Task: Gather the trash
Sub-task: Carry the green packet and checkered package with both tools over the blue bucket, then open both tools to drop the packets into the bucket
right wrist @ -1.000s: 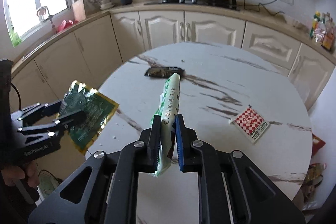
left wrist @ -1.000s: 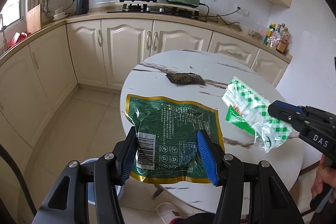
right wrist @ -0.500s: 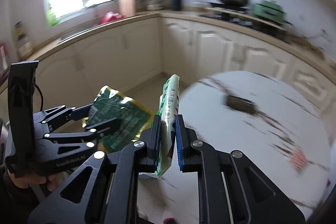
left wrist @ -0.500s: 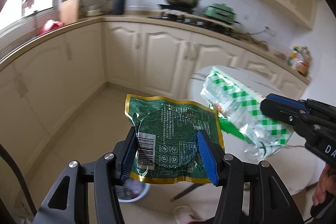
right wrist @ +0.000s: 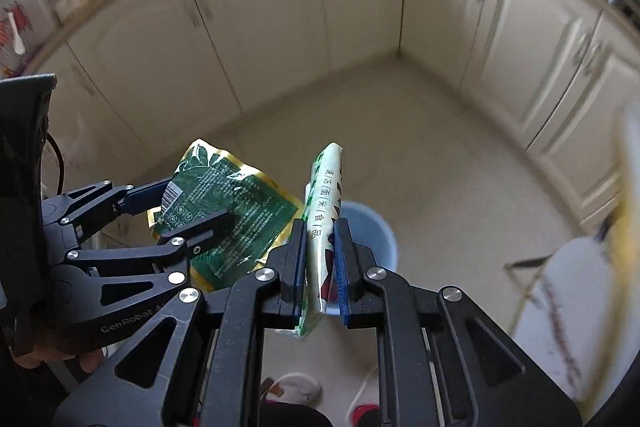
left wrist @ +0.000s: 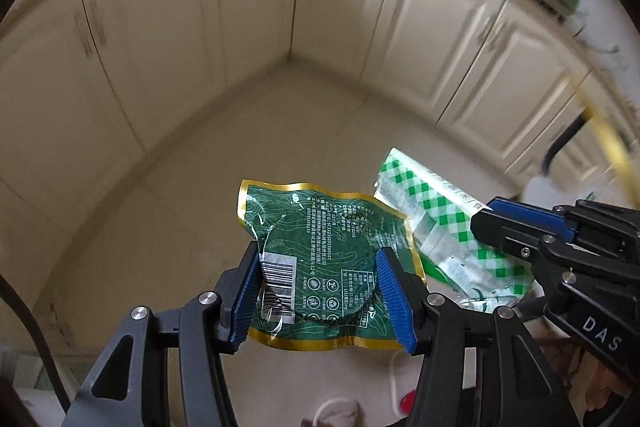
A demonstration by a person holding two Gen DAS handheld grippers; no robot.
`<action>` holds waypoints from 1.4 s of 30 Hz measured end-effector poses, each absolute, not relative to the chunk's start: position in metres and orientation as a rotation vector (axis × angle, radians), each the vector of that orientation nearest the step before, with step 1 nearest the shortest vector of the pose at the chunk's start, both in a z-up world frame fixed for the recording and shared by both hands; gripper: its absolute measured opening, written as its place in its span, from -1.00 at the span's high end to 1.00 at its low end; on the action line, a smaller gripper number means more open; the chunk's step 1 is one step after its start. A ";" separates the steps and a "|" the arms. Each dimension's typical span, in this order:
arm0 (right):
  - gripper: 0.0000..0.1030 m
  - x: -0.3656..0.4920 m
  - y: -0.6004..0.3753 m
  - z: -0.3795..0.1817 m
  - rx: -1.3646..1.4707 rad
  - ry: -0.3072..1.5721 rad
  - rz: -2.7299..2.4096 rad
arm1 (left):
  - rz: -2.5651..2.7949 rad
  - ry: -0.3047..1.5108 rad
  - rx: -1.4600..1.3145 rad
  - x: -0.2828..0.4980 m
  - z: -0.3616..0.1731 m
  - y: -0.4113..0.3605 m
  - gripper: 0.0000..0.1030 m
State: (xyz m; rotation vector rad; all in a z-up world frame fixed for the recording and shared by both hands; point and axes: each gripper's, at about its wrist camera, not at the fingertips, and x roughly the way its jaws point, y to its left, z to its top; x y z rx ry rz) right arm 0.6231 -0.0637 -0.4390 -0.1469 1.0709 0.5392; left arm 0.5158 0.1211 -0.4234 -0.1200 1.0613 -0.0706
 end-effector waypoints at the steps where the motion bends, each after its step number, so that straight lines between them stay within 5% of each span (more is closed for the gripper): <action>1: 0.74 0.630 -0.060 -0.458 -0.154 1.106 0.536 | -0.072 1.086 -0.123 0.523 -0.437 0.122 -0.01; 13: 0.74 0.680 -0.069 -0.595 -0.113 1.325 0.480 | 0.013 1.286 -0.075 0.601 -0.536 0.125 -0.36; 30: 0.44 0.687 -0.075 -0.581 -0.005 1.296 0.485 | 0.081 1.223 -0.107 0.595 -0.476 0.104 -0.43; 35: 0.06 0.662 -0.067 -0.531 -0.041 1.212 0.476 | 0.136 1.143 -0.123 0.551 -0.428 0.101 -0.43; 37: -0.32 0.650 -0.064 -0.508 -0.067 1.174 0.451 | 0.152 1.104 -0.137 0.527 -0.407 0.099 -0.48; 40: -0.62 0.628 -0.064 -0.470 -0.089 1.107 0.439 | 0.158 1.033 -0.145 0.494 -0.373 0.095 -0.57; 42: -0.70 0.609 -0.065 -0.438 -0.092 1.047 0.439 | 0.172 0.967 -0.145 0.470 -0.345 0.091 -0.59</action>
